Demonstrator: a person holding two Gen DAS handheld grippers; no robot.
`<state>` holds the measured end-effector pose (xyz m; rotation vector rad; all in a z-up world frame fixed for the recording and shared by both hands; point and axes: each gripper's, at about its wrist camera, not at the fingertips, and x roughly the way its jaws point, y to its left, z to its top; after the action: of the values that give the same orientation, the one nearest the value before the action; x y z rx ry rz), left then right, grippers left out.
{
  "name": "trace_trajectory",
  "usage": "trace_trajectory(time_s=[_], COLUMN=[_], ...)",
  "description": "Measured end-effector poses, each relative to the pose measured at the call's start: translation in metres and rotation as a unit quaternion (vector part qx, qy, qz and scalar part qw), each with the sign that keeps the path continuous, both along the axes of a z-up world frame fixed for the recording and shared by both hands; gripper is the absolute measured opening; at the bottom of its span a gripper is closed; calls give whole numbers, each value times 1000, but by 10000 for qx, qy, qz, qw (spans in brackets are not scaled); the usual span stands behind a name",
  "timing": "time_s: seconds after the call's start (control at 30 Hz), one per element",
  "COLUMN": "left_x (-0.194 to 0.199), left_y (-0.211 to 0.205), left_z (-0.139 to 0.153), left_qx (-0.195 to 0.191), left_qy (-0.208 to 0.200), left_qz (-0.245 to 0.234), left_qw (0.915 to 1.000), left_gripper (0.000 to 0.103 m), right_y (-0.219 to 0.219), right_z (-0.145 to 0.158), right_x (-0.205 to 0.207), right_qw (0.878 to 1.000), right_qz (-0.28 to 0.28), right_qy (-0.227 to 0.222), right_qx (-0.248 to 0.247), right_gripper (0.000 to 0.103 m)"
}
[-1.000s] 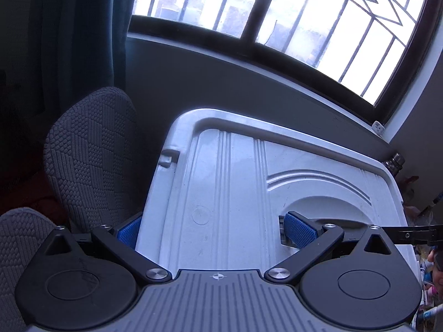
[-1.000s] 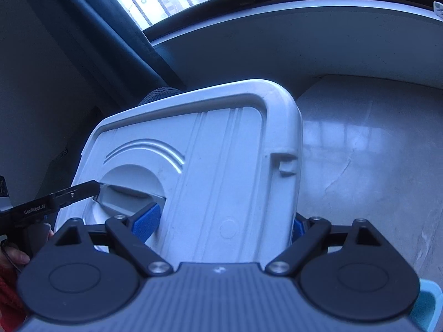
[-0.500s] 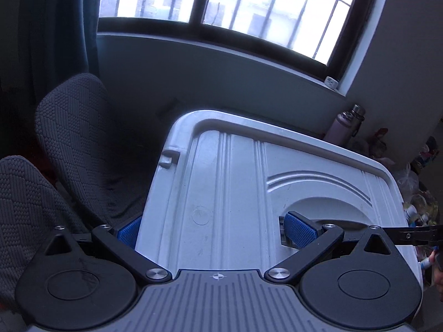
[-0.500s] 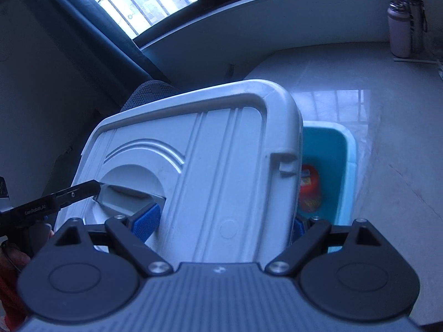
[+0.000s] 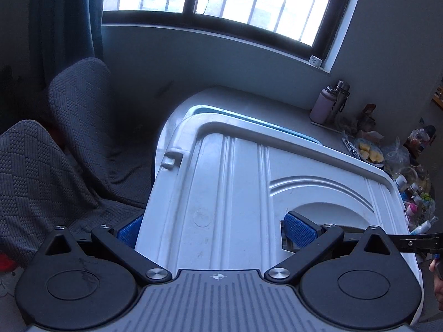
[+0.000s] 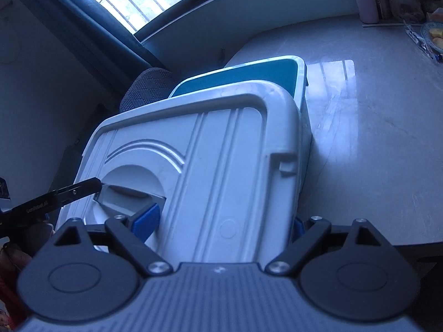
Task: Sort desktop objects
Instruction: 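Carry the white lid with both grippers over the blue bin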
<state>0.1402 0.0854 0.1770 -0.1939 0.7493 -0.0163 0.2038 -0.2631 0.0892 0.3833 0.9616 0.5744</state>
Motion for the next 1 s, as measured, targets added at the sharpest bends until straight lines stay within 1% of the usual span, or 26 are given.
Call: trace_trajectory(time_s=[0.33, 0.43, 0.53, 0.8, 1.0], left_x=[-63, -82, -103, -163, -207], left_y=[-1, 0, 5, 15, 23], left_z=[2, 3, 4, -4, -13], left_qx=[70, 81, 40, -3, -64], left_qy=[-12, 20, 62, 136, 193], left_qz=[-110, -174, -199, -167, -57], left_qw=[9999, 9998, 9998, 9998, 9998], left_gripper=[103, 103, 103, 103, 103], right_y=[-1, 0, 2, 5, 12], right_z=[-5, -6, -4, -6, -6], right_x=[-64, -83, -104, -160, -190], right_qw=[9998, 9997, 9997, 9997, 9999], right_qz=[-154, -209, -227, -217, -112], right_qy=[-21, 42, 47, 98, 122], right_qx=[84, 107, 87, 46, -4], right_gripper=[91, 91, 91, 91, 91])
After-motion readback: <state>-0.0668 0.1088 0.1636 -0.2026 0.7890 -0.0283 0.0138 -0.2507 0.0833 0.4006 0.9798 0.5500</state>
